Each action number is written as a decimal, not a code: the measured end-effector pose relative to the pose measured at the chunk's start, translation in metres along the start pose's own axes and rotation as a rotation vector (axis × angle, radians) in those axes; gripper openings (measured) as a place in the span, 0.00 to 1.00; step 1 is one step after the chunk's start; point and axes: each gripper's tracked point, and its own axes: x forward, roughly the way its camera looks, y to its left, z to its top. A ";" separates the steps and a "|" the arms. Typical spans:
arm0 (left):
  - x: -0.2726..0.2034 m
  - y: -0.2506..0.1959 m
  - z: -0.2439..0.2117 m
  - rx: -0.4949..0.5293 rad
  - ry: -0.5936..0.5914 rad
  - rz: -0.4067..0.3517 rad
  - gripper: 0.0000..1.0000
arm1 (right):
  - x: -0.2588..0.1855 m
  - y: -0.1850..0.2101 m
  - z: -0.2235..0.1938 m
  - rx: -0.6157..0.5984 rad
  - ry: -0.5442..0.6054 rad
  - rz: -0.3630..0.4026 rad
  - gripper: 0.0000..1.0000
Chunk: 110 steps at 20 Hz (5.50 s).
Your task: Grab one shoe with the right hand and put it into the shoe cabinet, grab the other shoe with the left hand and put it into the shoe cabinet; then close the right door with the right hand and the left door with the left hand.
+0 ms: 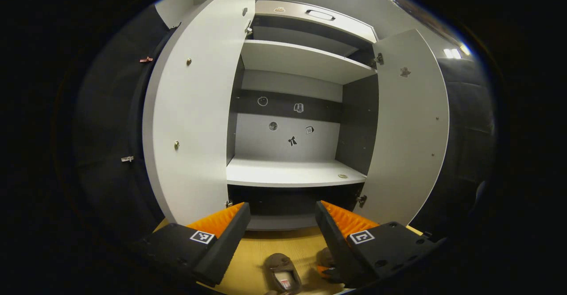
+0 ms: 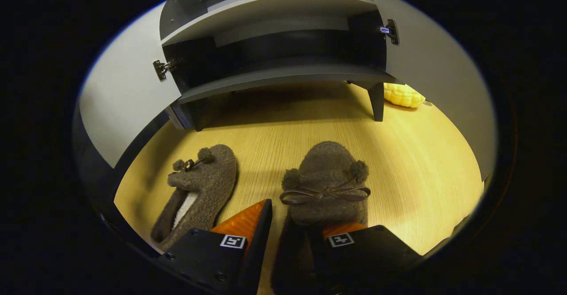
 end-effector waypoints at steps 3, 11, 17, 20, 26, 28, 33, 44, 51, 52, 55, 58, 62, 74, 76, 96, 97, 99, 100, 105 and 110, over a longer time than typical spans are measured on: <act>0.004 0.000 -0.003 -0.008 0.005 -0.002 0.94 | 0.003 0.001 -0.002 -0.013 0.011 0.003 0.52; 0.008 -0.001 -0.006 -0.017 0.014 0.004 0.94 | 0.007 -0.007 0.000 -0.037 0.028 -0.009 0.21; 0.004 0.001 -0.006 -0.021 0.017 0.016 0.94 | 0.005 -0.009 0.001 -0.082 0.033 -0.002 0.05; -0.001 -0.001 -0.005 -0.018 0.014 0.016 0.94 | -0.011 -0.009 0.008 -0.098 0.028 0.011 0.05; -0.018 -0.002 0.000 -0.017 0.019 0.007 0.94 | -0.085 0.001 0.088 -0.123 -0.084 0.063 0.05; -0.026 -0.002 -0.001 -0.030 0.026 0.005 0.94 | -0.110 0.006 0.129 -0.122 -0.144 0.071 0.05; -0.044 -0.003 -0.007 -0.054 0.049 0.008 0.94 | -0.157 0.023 0.247 -0.187 -0.335 0.073 0.05; -0.056 -0.010 -0.019 -0.137 0.073 0.056 0.94 | -0.119 0.038 0.483 -0.197 -0.530 0.023 0.05; -0.055 0.024 -0.030 -0.155 0.096 0.188 0.94 | -0.027 0.033 0.543 -0.166 -0.461 -0.005 0.04; -0.055 0.029 -0.032 -0.154 0.098 0.208 0.94 | -0.013 0.031 0.541 -0.162 -0.438 -0.008 0.04; -0.058 0.041 -0.028 -0.147 0.099 0.259 0.94 | 0.023 0.024 0.528 -0.172 -0.366 -0.026 0.05; -0.060 0.048 -0.031 -0.157 0.107 0.284 0.94 | 0.034 0.018 0.521 -0.177 -0.328 -0.040 0.18; -0.054 0.043 -0.027 -0.164 0.104 0.263 0.94 | 0.024 0.017 0.515 -0.202 -0.315 -0.032 0.46; -0.049 0.022 -0.052 -0.112 0.111 0.085 0.94 | -0.167 0.040 0.479 -0.183 -0.602 0.120 0.99; -0.039 0.018 -0.074 -0.111 0.125 0.041 0.94 | -0.197 0.046 0.448 -0.184 -0.647 0.149 0.99; 0.041 0.029 -0.351 -0.121 0.547 0.040 0.93 | -0.281 0.017 0.292 -0.259 -0.680 0.112 0.98; 0.046 0.032 -0.355 -0.110 0.548 0.047 0.93 | -0.278 0.014 0.289 -0.272 -0.671 0.107 0.98; 0.054 0.037 -0.361 -0.096 0.545 0.058 0.93 | -0.272 0.015 0.283 -0.296 -0.652 0.116 0.98; 0.060 0.039 -0.364 -0.103 0.543 0.058 0.93 | -0.268 0.018 0.279 -0.305 -0.640 0.127 0.98; 0.072 0.042 -0.369 -0.134 0.525 0.072 0.80 | -0.248 0.029 0.264 -0.329 -0.584 0.187 0.98; 0.077 0.035 -0.367 -0.081 0.530 0.061 0.57 | -0.238 0.022 0.266 -0.311 -0.560 0.193 0.98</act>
